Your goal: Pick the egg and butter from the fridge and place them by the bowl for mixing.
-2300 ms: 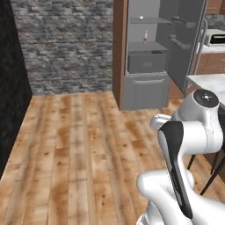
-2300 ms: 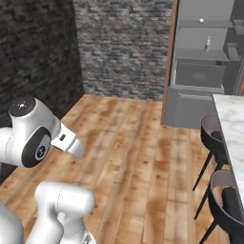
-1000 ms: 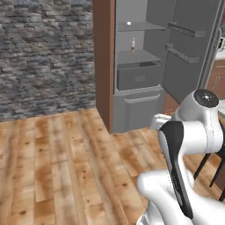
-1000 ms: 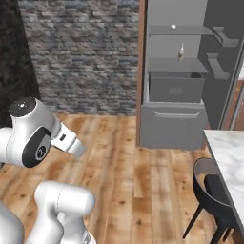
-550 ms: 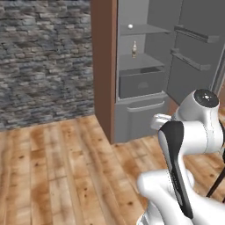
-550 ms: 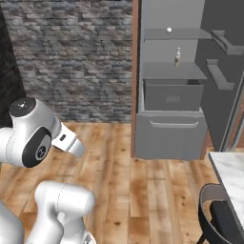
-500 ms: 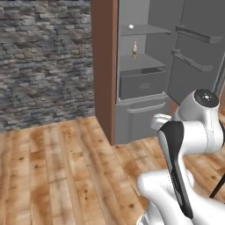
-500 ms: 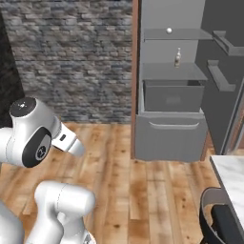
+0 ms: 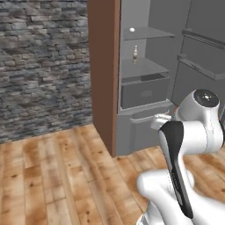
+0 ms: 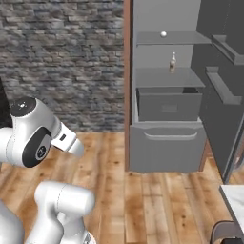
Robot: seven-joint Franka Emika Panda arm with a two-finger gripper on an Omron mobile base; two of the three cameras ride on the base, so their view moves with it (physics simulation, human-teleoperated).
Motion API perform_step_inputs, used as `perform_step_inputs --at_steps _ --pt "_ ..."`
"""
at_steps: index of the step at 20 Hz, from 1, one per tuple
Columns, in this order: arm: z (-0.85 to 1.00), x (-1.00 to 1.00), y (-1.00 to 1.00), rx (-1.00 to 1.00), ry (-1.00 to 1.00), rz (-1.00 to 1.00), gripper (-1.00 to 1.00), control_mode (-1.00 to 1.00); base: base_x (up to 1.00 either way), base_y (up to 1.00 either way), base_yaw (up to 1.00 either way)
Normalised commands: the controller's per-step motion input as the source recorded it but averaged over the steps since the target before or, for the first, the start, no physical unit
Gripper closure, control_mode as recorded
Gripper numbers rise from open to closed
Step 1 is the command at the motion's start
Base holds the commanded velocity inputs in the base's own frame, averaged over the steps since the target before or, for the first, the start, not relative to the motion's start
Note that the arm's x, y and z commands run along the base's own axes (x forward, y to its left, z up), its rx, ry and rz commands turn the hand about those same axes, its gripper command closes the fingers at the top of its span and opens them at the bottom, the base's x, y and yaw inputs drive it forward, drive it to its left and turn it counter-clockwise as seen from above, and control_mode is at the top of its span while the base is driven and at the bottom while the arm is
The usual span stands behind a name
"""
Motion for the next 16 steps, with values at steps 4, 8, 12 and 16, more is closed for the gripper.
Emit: perform_step_inputs --at_steps 4,8,12,16 --pt "0.00 0.00 0.00 0.00 0.00 0.00 -1.00 1.00 0.62 -0.01 -0.16" --pt "0.00 0.00 0.00 0.00 0.00 0.00 -1.00 1.00 0.66 -0.14 -0.04" --pt "0.00 0.00 0.00 0.00 0.00 0.00 -1.00 1.00 0.68 -0.22 0.00" --pt "0.00 0.00 0.00 0.00 0.00 0.00 -1.00 1.00 0.68 -0.27 0.00"
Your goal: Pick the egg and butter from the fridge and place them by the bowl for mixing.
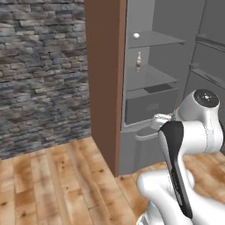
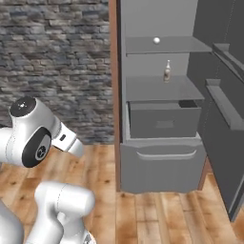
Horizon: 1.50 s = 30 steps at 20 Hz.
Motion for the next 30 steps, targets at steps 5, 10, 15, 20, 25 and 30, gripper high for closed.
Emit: perform_step_inputs --at_steps 5,10,15,20,25,30 --pt "0.00 0.00 0.00 0.00 0.00 0.00 -1.00 1.00 0.53 -0.40 0.00" --pt "0.00 0.00 0.00 0.00 0.00 0.00 -1.00 1.00 0.45 -0.47 0.02" --pt "0.00 0.00 0.00 0.00 0.00 0.00 -1.00 1.00 0.54 -0.39 0.03" --pt "0.00 0.00 0.00 0.00 0.00 0.00 -1.00 1.00 0.56 -0.37 0.04" --pt "0.00 0.00 0.00 0.00 0.00 0.00 -1.00 1.00 0.59 -0.35 0.06" --pt "0.00 0.00 0.00 0.00 0.00 0.00 -1.00 1.00 0.61 -0.32 0.09"
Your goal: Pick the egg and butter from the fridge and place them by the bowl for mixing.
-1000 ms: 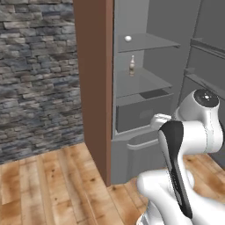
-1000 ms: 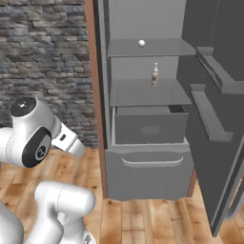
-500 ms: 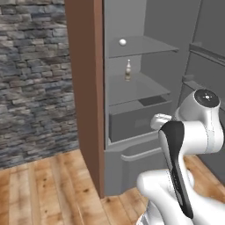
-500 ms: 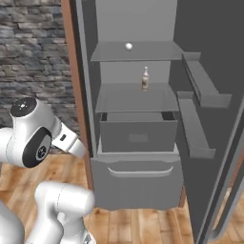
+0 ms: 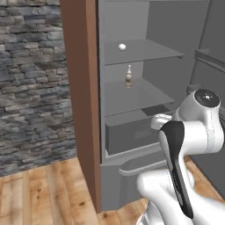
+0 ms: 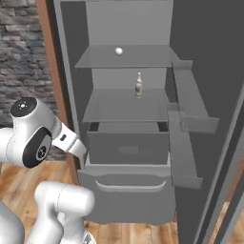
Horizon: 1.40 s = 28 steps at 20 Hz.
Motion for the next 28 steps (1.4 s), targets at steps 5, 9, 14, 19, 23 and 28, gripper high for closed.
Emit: perform_step_inputs --at_steps 5,9,14,19,23,28 --pt "0.00 0.00 0.00 0.00 0.00 0.00 -1.00 1.00 0.60 -0.33 0.06" --pt "0.00 0.00 0.00 0.00 0.00 0.00 -1.00 1.00 0.51 -0.44 0.00" --pt "0.00 0.00 0.00 0.00 0.00 0.00 -1.00 1.00 0.55 -0.31 0.06" --pt "0.00 0.00 0.00 0.00 0.00 0.00 -1.00 1.00 0.53 -0.18 0.04" --pt "0.00 0.00 0.00 0.00 0.00 0.00 -1.00 1.00 0.55 -0.18 0.00" --pt "0.00 0.00 0.00 0.00 0.00 0.00 -1.00 1.00 0.50 -0.15 0.01"
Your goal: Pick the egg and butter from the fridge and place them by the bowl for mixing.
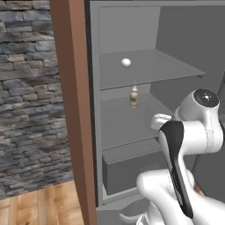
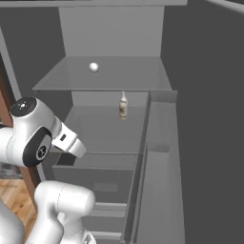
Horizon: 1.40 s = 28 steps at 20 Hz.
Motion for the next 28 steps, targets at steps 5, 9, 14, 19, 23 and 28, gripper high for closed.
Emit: perform_step_inputs --at_steps 5,9,14,19,23,28 --pt "0.00 0.00 0.00 0.00 0.00 0.00 -1.00 1.00 0.37 -0.10 0.01" --pt "0.00 0.00 0.00 0.00 0.00 0.00 -1.00 1.00 0.13 -0.01 0.00" --pt "0.00 0.00 0.00 0.00 0.00 0.00 -1.00 1.00 0.00 0.00 0.00" --pt "0.00 0.00 0.00 0.00 0.00 0.00 -1.00 1.00 0.00 0.00 0.00" --pt "0.00 0.00 0.00 0.00 0.00 0.00 -1.00 1.00 0.00 0.00 0.00" --pt "0.00 0.00 0.00 0.00 -0.01 0.00 -1.00 -1.00 0.00 0.00 0.00"
